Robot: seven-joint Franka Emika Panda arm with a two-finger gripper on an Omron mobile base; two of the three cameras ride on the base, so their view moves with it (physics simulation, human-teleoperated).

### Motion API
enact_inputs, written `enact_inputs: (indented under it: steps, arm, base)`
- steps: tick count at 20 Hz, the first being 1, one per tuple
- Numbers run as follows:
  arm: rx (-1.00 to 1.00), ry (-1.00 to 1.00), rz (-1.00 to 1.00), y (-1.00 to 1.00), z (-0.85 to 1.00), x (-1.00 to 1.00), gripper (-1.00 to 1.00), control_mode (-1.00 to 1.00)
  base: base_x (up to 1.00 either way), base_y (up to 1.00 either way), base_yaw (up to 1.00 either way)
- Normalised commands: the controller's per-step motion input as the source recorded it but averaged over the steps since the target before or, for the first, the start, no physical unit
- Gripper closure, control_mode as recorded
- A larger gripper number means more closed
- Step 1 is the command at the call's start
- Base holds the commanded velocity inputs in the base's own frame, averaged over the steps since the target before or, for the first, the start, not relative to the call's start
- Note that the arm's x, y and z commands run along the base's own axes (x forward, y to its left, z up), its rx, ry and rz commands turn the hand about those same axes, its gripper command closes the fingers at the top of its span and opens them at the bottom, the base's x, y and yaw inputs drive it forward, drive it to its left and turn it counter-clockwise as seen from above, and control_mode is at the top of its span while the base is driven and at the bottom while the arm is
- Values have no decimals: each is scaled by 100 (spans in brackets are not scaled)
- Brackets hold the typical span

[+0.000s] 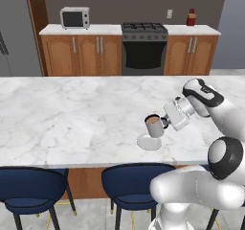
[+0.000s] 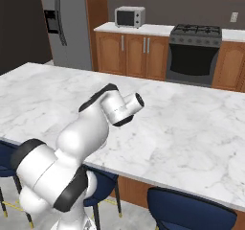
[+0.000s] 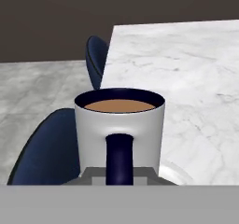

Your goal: Pick the cup of tea, navigate to the dining table, and place it on the saucer.

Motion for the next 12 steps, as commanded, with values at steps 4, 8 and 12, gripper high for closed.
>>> enact_inputs:
  steps: [4, 8, 12]
  arm:
    - [0, 0, 0, 1, -19, 38, 100, -100]
    - [0, 0, 0, 9, -57, 23, 100, -100]
    - [2, 0, 0, -3, -51, 3, 100, -100]
  base:
    - [0, 0, 0]
    - [0, 0, 0]
    - [0, 0, 0]
